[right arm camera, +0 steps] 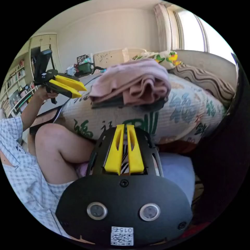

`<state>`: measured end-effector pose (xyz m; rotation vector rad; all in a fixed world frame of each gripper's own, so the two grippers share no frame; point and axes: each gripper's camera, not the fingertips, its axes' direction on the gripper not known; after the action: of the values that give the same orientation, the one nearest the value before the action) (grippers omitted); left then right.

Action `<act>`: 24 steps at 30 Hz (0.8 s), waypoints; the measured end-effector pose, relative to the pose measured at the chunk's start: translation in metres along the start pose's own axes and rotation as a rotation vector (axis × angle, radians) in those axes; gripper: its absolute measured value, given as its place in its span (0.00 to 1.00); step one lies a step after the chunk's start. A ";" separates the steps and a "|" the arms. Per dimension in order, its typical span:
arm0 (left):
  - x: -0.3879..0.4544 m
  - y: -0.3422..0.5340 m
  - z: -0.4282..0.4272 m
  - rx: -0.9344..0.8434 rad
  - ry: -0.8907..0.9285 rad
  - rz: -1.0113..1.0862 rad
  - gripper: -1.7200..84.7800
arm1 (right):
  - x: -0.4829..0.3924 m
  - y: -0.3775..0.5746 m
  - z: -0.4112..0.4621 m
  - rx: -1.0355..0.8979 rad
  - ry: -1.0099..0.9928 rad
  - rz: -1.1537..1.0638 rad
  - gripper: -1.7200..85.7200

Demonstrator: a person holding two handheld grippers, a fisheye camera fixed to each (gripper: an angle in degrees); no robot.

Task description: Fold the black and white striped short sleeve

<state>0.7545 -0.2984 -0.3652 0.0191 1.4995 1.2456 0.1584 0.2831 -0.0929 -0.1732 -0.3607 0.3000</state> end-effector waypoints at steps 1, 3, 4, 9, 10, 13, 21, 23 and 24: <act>0.011 -0.018 0.016 -0.049 0.030 0.048 0.11 | 0.006 0.017 0.030 -0.066 -0.082 0.045 0.08; 0.024 -0.041 0.041 -0.126 0.019 0.094 0.11 | 0.008 0.034 0.074 -0.189 -0.155 0.084 0.12; 0.029 -0.054 0.057 -0.175 0.034 0.119 0.11 | 0.006 0.041 0.098 -0.266 -0.157 0.071 0.15; 0.026 -0.079 0.094 -0.215 0.133 0.098 0.11 | 0.009 0.051 0.179 -0.499 -0.090 0.034 0.17; 0.021 -0.081 0.102 -0.218 0.152 0.073 0.11 | 0.014 0.054 0.192 -0.553 -0.047 0.027 0.14; 0.009 -0.081 0.120 -0.271 0.160 0.047 0.11 | 0.030 0.062 0.181 -0.510 -0.077 0.037 0.07; -0.004 -0.068 0.124 -0.280 0.100 0.048 0.14 | 0.088 0.110 -0.032 0.078 -0.100 0.177 0.05; 0.000 -0.067 0.121 -0.273 0.083 0.058 0.15 | 0.089 0.127 -0.083 0.214 -0.112 0.177 0.04; 0.003 -0.066 0.119 -0.264 0.085 0.062 0.15 | 0.087 0.138 -0.111 0.295 -0.131 0.167 0.04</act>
<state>0.8780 -0.2474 -0.3899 -0.1643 1.4041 1.5024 0.2415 0.4279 -0.1975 0.1075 -0.4275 0.5267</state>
